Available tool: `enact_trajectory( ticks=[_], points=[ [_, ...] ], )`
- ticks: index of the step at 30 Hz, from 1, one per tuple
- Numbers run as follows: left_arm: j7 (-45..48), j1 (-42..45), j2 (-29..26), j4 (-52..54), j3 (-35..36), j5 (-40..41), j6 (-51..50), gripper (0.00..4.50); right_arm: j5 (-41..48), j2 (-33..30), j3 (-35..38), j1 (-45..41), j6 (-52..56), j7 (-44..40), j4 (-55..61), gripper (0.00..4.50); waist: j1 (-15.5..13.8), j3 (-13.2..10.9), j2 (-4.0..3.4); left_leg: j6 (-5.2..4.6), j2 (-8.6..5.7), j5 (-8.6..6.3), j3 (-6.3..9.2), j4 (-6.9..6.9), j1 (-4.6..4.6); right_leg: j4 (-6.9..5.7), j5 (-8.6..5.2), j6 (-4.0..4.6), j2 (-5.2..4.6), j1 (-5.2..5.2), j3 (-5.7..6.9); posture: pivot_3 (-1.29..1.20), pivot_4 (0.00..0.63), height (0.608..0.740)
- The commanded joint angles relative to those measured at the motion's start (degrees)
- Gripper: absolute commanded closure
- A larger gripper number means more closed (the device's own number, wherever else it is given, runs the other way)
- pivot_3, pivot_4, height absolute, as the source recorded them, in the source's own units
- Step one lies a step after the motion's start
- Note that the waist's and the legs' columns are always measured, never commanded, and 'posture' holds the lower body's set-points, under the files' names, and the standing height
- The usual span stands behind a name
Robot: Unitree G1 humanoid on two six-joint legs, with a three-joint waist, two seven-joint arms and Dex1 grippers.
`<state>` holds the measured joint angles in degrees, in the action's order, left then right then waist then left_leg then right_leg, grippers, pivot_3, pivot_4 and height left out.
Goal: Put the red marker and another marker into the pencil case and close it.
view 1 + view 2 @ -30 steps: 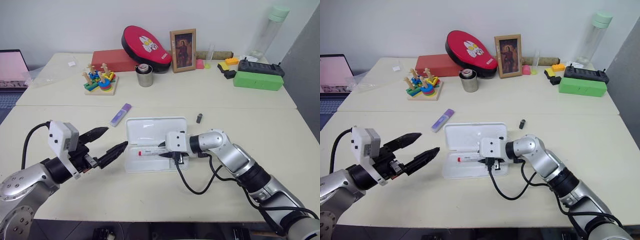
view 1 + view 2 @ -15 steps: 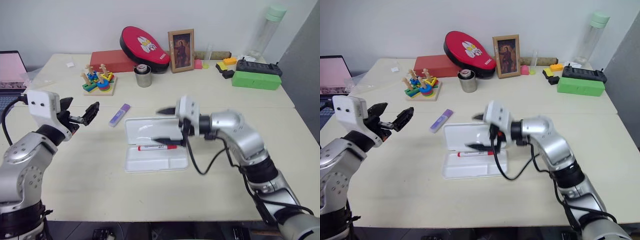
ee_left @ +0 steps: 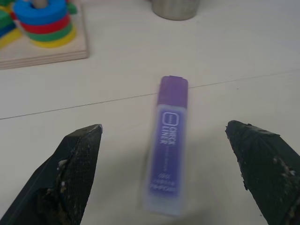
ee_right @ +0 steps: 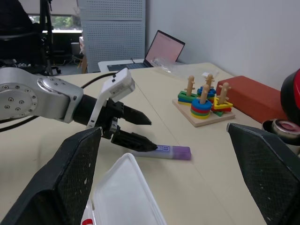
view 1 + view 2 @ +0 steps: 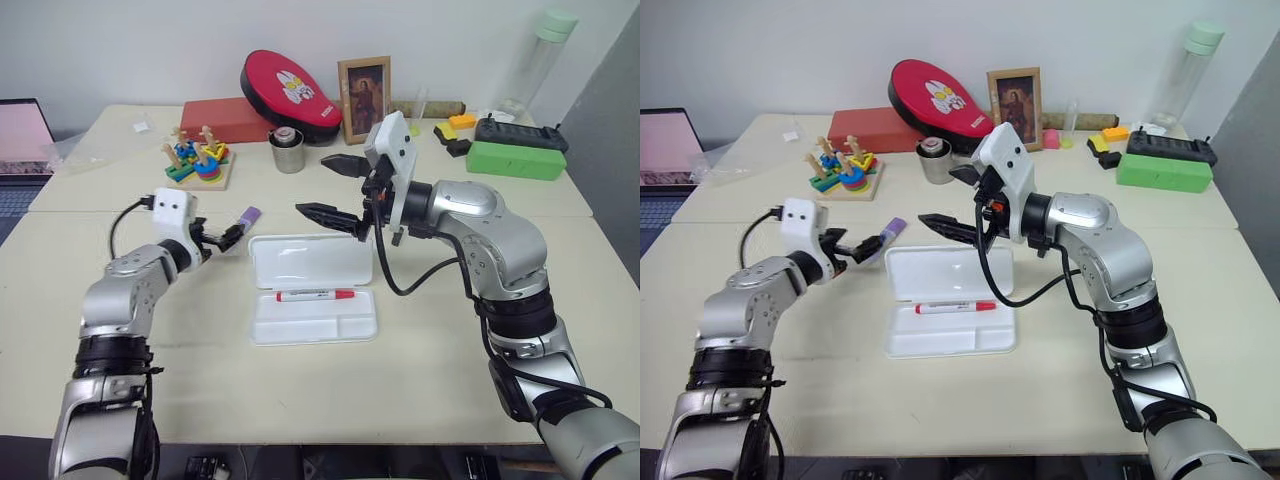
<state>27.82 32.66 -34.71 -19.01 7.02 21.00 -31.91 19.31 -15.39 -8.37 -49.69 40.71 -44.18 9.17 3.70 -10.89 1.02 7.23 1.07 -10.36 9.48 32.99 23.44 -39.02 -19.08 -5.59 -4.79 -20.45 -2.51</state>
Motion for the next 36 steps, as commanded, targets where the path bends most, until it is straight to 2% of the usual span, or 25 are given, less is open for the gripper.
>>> enact_trajectory(
  ticks=[1,6,19,23,26,30,33,36],
  points=[
    [1.95,3.38,-0.01,-5.62,-1.46,-3.38,2.26,0.00,1.49,-0.19,1.02,-1.18,0.35,1.11,2.93,0.01,0.27,0.00,0.00,0.00,0.00,0.00,0.00,0.00,0.00,0.00,0.00,0.00,0.00,0.00,0.00,0.00,0.150,0.740],
    [1.88,5.28,0.41,-10.55,-2.91,-6.59,2.22,0.85,1.93,-0.84,1.03,-0.91,0.98,1.17,3.71,0.00,1.08,0.00,0.00,0.00,0.00,0.00,0.00,-0.01,0.00,0.01,0.00,0.00,0.00,0.00,0.00,0.00,0.150,0.740],
    [2.28,4.45,1.52,-9.81,-1.49,-7.63,0.87,3.27,2.73,-1.30,0.92,-1.06,0.52,2.16,3.54,0.00,1.13,0.00,0.00,-0.01,0.00,0.00,0.01,0.02,0.00,-0.02,0.00,0.00,0.00,0.03,0.00,0.00,0.150,0.740],
    [-0.28,4.63,1.57,-9.05,0.68,-7.66,3.32,3.28,3.22,-1.95,1.32,-0.88,-0.37,1.44,3.26,0.00,1.12,0.00,0.00,-0.02,0.00,0.00,0.01,0.02,0.00,-0.02,0.00,0.00,0.00,0.03,0.00,0.00,0.150,0.740],
    [-0.66,4.57,2.46,-4.30,3.95,-5.54,8.09,3.28,7.12,-4.26,3.29,-0.17,1.85,-2.23,4.70,0.00,1.11,0.00,0.00,-0.02,0.00,0.00,0.01,0.02,0.00,-0.02,0.00,0.00,0.00,0.02,0.00,0.00,0.150,0.740],
    [5.97,5.10,3.07,12.02,8.76,4.84,7.70,3.28,13.19,-10.53,5.48,2.45,4.22,-8.98,8.70,0.00,0.80,0.00,0.02,0.05,0.00,0.04,0.12,0.10,0.33,0.06,0.00,0.00,-0.01,-0.12,0.12,0.00,0.150,0.740],
    [11.71,6.69,-0.58,24.37,10.36,13.95,1.30,3.28,17.14,-14.70,8.03,4.18,6.07,-11.68,10.81,0.00,0.79,-0.01,0.03,0.07,-0.01,0.05,0.09,0.12,0.51,0.10,0.01,0.00,-0.02,-0.25,0.10,0.00,0.150,0.740],
    [22.36,4.64,-7.91,35.23,6.93,23.23,-7.96,3.28,19.72,-20.65,10.37,7.15,7.42,-14.76,12.85,0.00,1.14,0.00,0.03,0.05,-0.01,0.04,0.05,0.07,0.46,0.08,0.00,-0.01,-0.02,-0.25,0.06,0.00,0.150,0.740]
  ],
)
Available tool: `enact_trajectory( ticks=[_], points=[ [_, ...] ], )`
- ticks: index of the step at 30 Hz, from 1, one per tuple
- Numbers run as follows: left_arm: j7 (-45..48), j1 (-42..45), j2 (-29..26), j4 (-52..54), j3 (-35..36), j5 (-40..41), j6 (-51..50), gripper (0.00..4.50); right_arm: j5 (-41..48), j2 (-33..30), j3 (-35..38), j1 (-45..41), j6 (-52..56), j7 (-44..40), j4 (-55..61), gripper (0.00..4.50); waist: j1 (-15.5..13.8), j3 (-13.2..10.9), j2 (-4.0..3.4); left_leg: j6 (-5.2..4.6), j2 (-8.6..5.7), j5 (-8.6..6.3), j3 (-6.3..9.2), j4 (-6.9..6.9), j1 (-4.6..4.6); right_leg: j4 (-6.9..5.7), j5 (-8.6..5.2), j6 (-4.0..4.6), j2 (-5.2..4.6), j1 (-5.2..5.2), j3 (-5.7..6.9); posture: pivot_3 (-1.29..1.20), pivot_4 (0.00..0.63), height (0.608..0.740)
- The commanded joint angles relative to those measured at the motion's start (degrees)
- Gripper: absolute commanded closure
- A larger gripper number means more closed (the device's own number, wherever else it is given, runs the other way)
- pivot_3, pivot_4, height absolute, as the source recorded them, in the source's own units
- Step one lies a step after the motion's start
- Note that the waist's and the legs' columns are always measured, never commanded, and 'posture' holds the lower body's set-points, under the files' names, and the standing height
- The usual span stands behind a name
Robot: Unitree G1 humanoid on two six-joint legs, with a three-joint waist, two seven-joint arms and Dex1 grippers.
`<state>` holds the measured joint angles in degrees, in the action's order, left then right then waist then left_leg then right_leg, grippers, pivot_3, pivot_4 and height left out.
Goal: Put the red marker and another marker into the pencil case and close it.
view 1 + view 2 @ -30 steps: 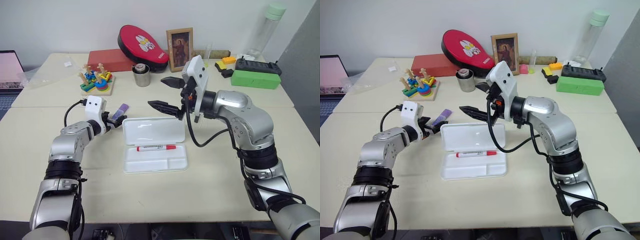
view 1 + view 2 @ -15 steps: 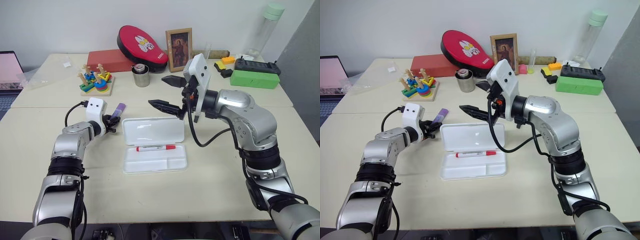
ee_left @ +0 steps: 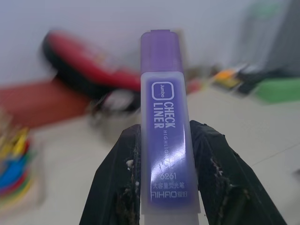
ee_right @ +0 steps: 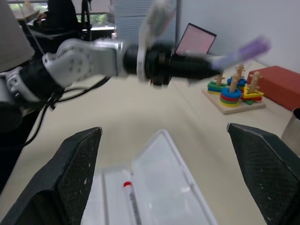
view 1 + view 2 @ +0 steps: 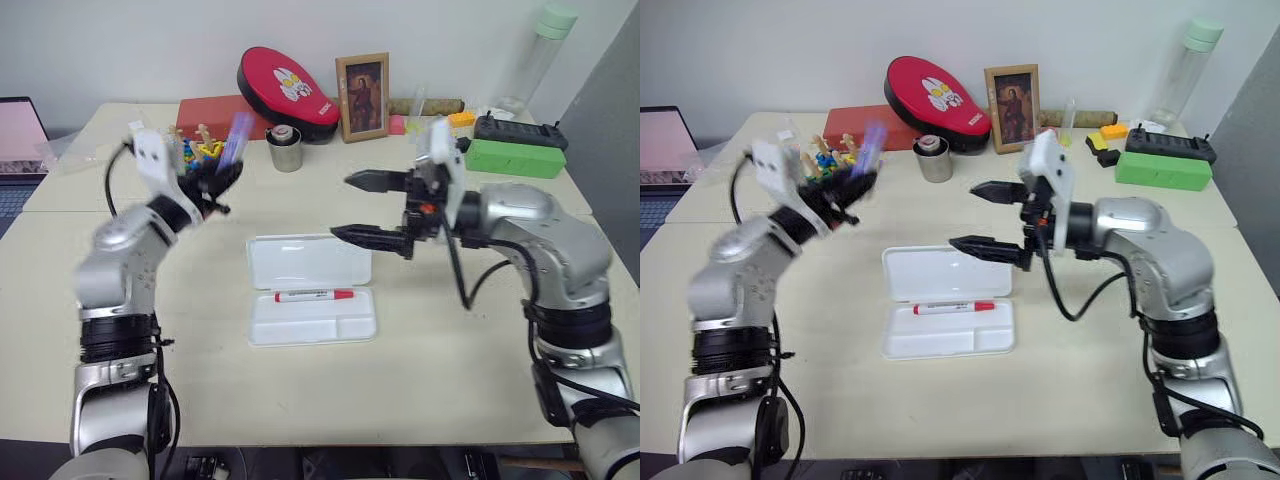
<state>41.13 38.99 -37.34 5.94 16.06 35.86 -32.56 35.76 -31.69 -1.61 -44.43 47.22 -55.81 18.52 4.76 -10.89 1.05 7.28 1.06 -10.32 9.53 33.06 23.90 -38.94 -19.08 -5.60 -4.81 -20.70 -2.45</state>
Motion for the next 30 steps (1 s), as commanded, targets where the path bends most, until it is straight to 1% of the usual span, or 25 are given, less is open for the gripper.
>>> enact_trajectory(
  ticks=[1,3,5,7,9,11,13,15,23,30],
  points=[
    [10.90,-2.34,-6.91,12.10,-3.02,9.79,-9.02,3.28,3.73,-5.59,4.00,2.60,0.97,-3.68,3.92,0.00,0.17,0.01,-0.03,-0.04,0.00,-0.02,-0.01,0.00,-0.01,0.00,0.00,0.00,0.00,0.00,-0.01,0.00,0.150,0.740],
    [12.81,-3.49,-9.24,14.04,-4.38,10.34,-10.34,3.28,4.33,-6.75,4.25,3.26,0.98,-3.60,4.31,0.00,0.30,0.01,-0.09,-0.14,0.00,-0.08,-0.13,-0.01,-0.16,-0.02,-0.01,-0.01,0.00,0.08,-0.13,0.00,0.150,0.740],
    [17.95,-6.88,-15.16,17.80,-9.83,7.05,-10.74,3.28,4.16,-8.36,4.24,4.74,0.73,-3.50,5.15,0.00,0.42,-0.02,-0.12,-0.20,0.03,-0.08,-0.14,0.00,-0.26,-0.14,-0.01,-0.01,0.01,0.10,-0.15,0.00,0.150,0.740],
    [22.36,-10.19,-20.80,18.90,-15.31,1.91,-8.77,3.28,4.15,-9.51,3.72,6.83,0.58,-3.02,6.70,0.00,0.33,-0.02,-0.13,-0.23,0.10,-0.06,-0.14,0.00,-0.25,-0.12,0.00,0.00,0.10,0.10,-0.16,0.00,0.150,0.740],
    [24.32,-11.82,-23.15,18.41,-18.08,-1.10,-6.84,3.28,4.15,-9.97,3.19,8.14,0.38,-2.35,7.68,0.00,-0.03,-0.05,-0.15,-0.23,0.10,-0.06,-0.16,0.00,-0.24,-0.11,0.00,0.00,0.10,0.11,-0.17,0.00,0.150,0.740],
    [25.48,-12.92,-23.74,17.74,-20.28,-3.46,-5.12,3.28,3.70,-10.18,2.67,9.04,0.11,-1.63,8.23,0.00,-0.17,-0.05,-0.16,-0.23,0.14,-0.06,-0.15,0.00,-0.21,-0.07,0.00,0.00,0.13,0.09,-0.15,0.00,0.150,0.740],
    [26.37,-14.59,-24.72,16.78,-24.08,-8.71,-1.75,3.28,3.53,-10.21,2.28,9.53,0.03,-0.96,8.75,0.00,-0.25,-0.05,-0.16,-0.23,0.14,-0.06,-0.15,0.00,-0.18,-0.05,0.00,0.00,0.13,0.08,-0.14,0.00,0.150,0.740],
    [27.11,-15.95,-24.60,15.81,-26.48,-11.82,0.58,3.28,3.68,-10.22,1.96,9.90,0.09,-0.32,9.36,0.00,-0.34,-0.05,-0.16,-0.23,0.14,-0.06,-0.15,0.00,-0.14,-0.03,0.00,0.00,0.13,0.06,-0.14,0.00,0.150,0.740],
    [29.31,-16.89,-23.02,12.79,-30.09,-17.12,4.29,3.28,3.38,-10.70,0.18,11.73,0.07,1.09,11.05,0.00,-0.55,-0.06,-0.16,-0.23,0.18,-0.06,-0.16,-0.01,-0.02,-0.04,0.00,0.00,0.17,-0.08,-0.14,0.00,0.150,0.740],
    [29.74,-15.93,-20.30,11.99,-32.23,-19.86,4.41,3.28,4.00,-10.86,-0.24,12.13,0.66,2.01,11.96,0.00,-0.60,-0.05,-0.16,-0.24,0.21,-0.06,-0.16,-0.01,-0.02,-0.05,0.00,0.01,0.19,-0.09,-0.13,0.00,0.150,0.740]
  ],
)
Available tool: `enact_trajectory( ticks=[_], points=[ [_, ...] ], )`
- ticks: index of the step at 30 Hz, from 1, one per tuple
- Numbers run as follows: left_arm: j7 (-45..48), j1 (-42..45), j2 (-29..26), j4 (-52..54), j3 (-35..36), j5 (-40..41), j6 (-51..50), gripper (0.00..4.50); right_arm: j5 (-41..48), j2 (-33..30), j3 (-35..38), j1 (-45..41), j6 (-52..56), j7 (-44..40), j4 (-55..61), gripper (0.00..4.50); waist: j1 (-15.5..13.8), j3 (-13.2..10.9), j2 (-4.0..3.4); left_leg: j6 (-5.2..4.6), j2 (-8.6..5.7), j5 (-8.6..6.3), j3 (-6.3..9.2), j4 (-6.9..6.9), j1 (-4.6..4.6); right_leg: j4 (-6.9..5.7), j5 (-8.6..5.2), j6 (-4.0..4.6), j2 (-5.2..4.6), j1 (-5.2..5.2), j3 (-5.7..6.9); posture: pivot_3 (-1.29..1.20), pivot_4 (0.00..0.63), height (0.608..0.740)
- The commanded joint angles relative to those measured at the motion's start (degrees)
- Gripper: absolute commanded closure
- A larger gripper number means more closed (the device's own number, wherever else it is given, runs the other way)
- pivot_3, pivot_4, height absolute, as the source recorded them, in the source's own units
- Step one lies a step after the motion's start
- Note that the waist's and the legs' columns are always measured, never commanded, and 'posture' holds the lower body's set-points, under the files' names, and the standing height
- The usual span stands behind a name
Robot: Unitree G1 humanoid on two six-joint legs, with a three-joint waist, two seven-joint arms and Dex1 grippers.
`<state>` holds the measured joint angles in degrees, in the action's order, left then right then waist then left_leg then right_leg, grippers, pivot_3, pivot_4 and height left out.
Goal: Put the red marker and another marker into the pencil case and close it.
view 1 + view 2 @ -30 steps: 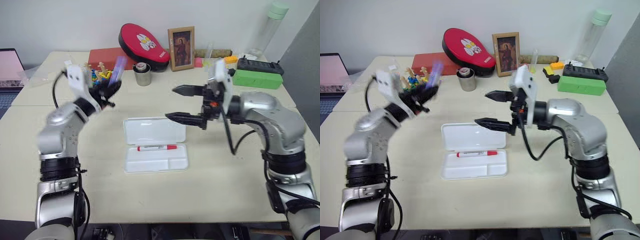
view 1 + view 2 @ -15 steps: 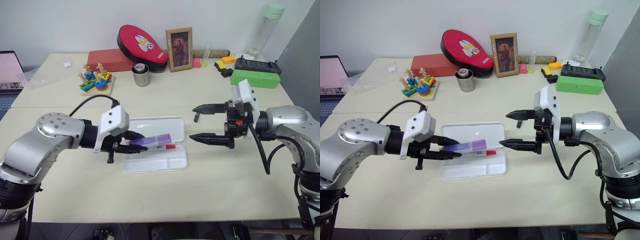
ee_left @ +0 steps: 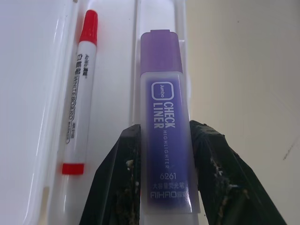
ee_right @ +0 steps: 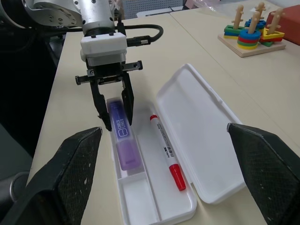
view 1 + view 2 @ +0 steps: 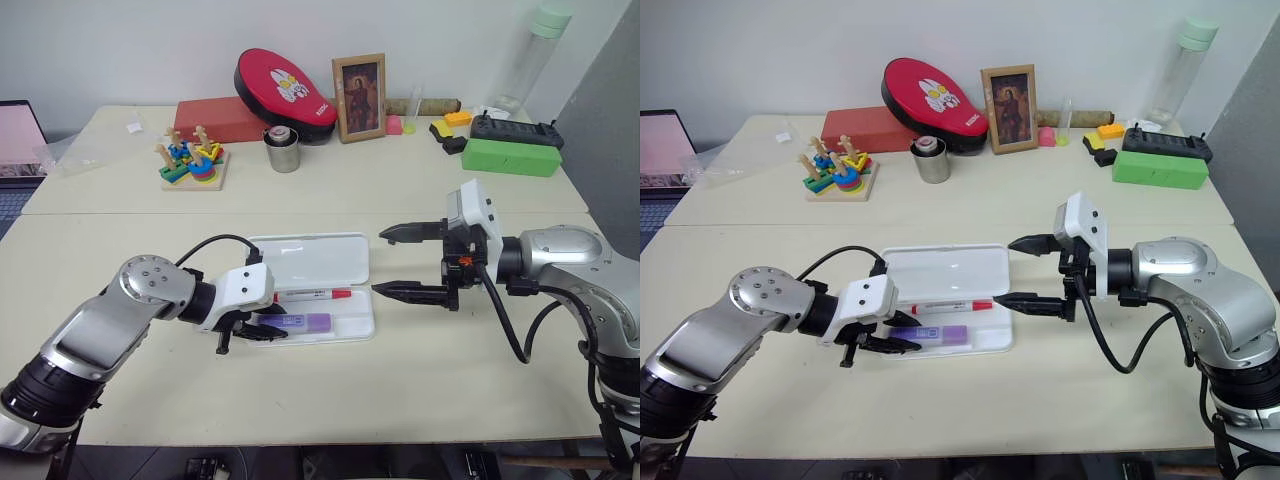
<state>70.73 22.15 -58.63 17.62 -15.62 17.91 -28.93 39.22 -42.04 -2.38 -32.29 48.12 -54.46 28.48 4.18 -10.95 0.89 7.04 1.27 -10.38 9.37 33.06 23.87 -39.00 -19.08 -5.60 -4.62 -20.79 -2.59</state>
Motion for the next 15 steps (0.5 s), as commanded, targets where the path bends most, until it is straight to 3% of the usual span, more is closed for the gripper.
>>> enact_trajectory(
  ticks=[1,6,7,15],
  points=[
    [0.20,1.02,1.29,0.15,-0.67,-2.25,0.78,3.28,0.53,-0.53,0.44,-0.05,-0.21,0.73,2.02,0.00,-0.04,0.00,0.00,0.00,0.01,0.00,0.00,0.00,-0.01,-0.01,0.00,0.00,0.01,0.00,0.00,0.00,0.150,0.740],
    [0.81,0.88,1.74,-0.25,-0.75,-3.09,0.31,3.28,0.46,-0.66,0.12,-0.15,-0.35,0.96,1.95,0.00,-0.03,0.00,0.00,0.00,0.03,0.00,0.00,0.02,-0.01,-0.02,0.00,0.00,0.03,0.00,0.00,0.00,0.150,0.740],
    [0.88,0.80,1.78,-0.50,-0.77,-3.32,0.48,2.58,0.42,-0.65,0.04,-0.20,-0.40,1.00,1.86,0.00,-0.03,0.00,0.00,0.00,0.04,0.00,0.00,0.01,-0.01,-0.02,0.00,0.00,0.04,0.00,0.00,0.00,0.150,0.740],
    [0.37,0.75,2.64,-0.31,-0.17,-3.68,-0.73,1.07,0.13,-0.47,-0.28,-0.44,-0.91,1.04,1.12,0.00,-0.03,0.00,0.00,0.00,0.06,0.00,0.00,0.02,-0.01,-0.03,0.00,0.00,0.06,0.00,0.00,0.00,0.150,0.740]
  ],
)
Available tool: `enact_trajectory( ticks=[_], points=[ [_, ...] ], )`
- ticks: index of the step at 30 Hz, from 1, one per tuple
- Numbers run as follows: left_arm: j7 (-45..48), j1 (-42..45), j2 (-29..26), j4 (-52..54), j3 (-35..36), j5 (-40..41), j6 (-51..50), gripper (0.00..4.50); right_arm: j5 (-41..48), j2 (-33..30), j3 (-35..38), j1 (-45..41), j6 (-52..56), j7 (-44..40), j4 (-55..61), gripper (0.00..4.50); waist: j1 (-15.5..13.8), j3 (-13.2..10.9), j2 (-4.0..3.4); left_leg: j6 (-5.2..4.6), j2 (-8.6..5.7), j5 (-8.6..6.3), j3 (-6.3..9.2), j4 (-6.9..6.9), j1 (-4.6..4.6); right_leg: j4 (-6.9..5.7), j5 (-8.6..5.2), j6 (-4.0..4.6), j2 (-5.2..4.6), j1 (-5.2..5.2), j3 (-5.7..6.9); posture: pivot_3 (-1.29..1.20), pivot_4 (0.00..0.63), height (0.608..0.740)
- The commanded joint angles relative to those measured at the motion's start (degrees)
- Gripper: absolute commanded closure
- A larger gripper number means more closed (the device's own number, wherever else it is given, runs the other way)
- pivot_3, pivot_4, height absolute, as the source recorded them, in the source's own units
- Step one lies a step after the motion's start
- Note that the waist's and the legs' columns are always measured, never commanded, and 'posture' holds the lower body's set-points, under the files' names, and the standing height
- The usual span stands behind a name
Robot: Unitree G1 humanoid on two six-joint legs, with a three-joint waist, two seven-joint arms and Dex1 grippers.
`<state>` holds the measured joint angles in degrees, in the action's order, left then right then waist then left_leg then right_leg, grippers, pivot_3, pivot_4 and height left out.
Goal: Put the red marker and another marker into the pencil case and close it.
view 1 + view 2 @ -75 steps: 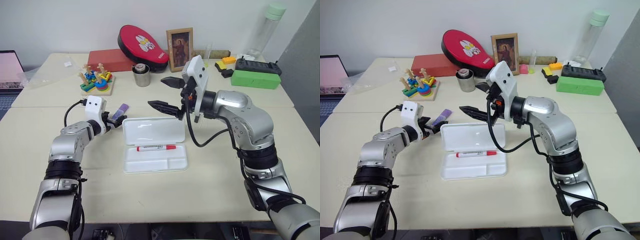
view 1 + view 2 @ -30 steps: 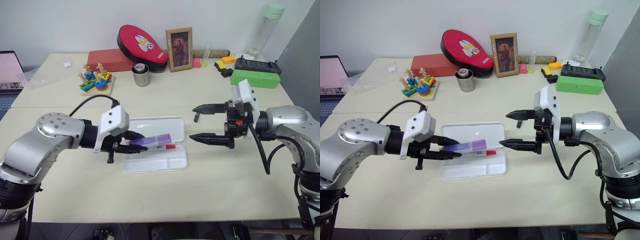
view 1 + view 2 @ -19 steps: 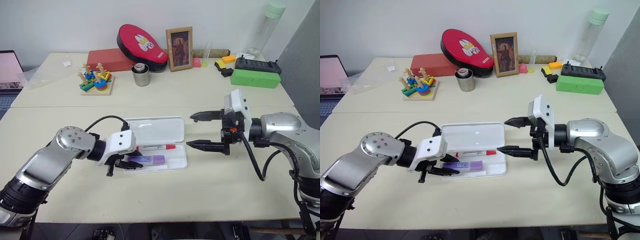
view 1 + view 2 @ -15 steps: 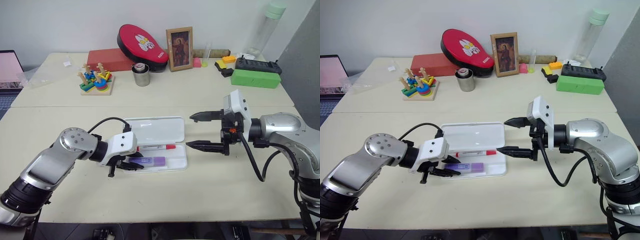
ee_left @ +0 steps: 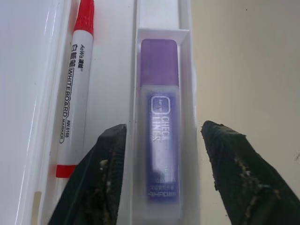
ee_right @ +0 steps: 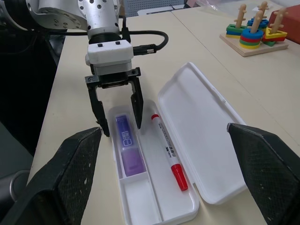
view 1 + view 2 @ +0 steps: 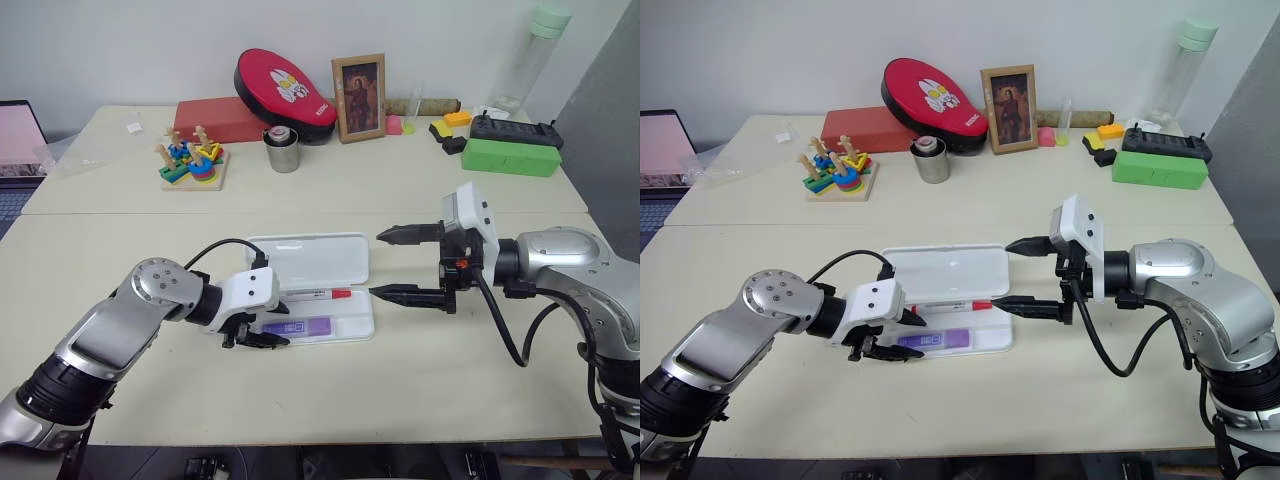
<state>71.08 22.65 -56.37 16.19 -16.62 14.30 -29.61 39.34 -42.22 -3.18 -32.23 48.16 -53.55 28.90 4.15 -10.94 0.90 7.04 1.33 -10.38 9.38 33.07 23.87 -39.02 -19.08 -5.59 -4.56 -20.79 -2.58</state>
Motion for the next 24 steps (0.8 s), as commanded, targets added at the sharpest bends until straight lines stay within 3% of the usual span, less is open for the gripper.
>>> enact_trajectory(
  ticks=[1,5,6,9,14,19,24],
  points=[
    [-0.12,0.23,0.53,1.08,0.98,-0.11,-0.05,0.87,-0.10,-0.20,0.53,-0.52,-1.10,0.19,0.57,0.00,0.00,0.00,0.00,0.00,0.00,0.00,0.00,0.00,0.00,0.00,0.00,0.00,0.00,0.00,0.00,0.00,0.150,0.740],
    [-2.23,0.43,3.22,1.26,3.91,2.68,-0.91,0.22,-2.11,0.97,0.00,-1.34,-0.51,3.21,-2.23,0.00,-0.01,0.00,0.00,0.00,0.02,0.00,0.00,0.01,0.00,-0.01,0.00,0.00,0.02,0.00,0.00,0.00,0.150,0.740],
    [-4.36,1.14,6.04,1.69,6.24,5.28,-2.22,0.11,-5.09,1.90,-0.99,-2.04,-0.53,6.38,-5.21,0.00,-0.02,0.00,0.01,0.00,0.02,0.00,0.00,0.01,0.00,-0.01,0.00,0.00,0.02,0.01,0.00,0.00,0.150,0.740],
    [-13.37,3.95,16.49,2.66,14.30,13.43,-7.00,0.11,-13.41,7.58,-2.33,-5.97,4.55,20.56,-16.87,0.00,-0.02,0.02,0.03,0.01,0.02,0.00,0.02,0.16,-0.01,-0.07,0.03,0.04,0.02,0.06,0.02,0.00,0.150,0.740],
    [-22.61,4.04,23.86,5.05,19.74,15.81,-7.45,0.11,-19.57,16.51,-0.14,-8.35,7.67,33.85,-26.15,0.00,0.52,0.03,0.03,0.01,0.07,0.01,0.02,0.42,0.03,-0.14,0.10,0.11,0.10,0.08,0.01,0.00,0.150,0.740],
    [-27.65,4.01,27.60,6.44,20.90,16.47,-6.92,0.11,-22.63,22.79,1.79,-9.72,7.23,40.69,-31.09,0.00,0.65,0.03,0.02,0.10,0.11,0.06,-0.03,0.42,0.06,-0.12,0.10,0.13,0.11,0.08,0.03,0.00,0.150,0.740],
    [-29.01,4.17,27.74,6.80,20.02,15.85,-6.63,0.11,-23.99,28.49,3.60,-11.37,5.05,44.53,-35.51,0.00,0.67,0.03,0.02,0.07,0.11,0.04,-0.02,0.49,0.04,-0.26,0.12,0.16,0.11,0.07,0.03,0.00,0.150,0.740]
  ],
)
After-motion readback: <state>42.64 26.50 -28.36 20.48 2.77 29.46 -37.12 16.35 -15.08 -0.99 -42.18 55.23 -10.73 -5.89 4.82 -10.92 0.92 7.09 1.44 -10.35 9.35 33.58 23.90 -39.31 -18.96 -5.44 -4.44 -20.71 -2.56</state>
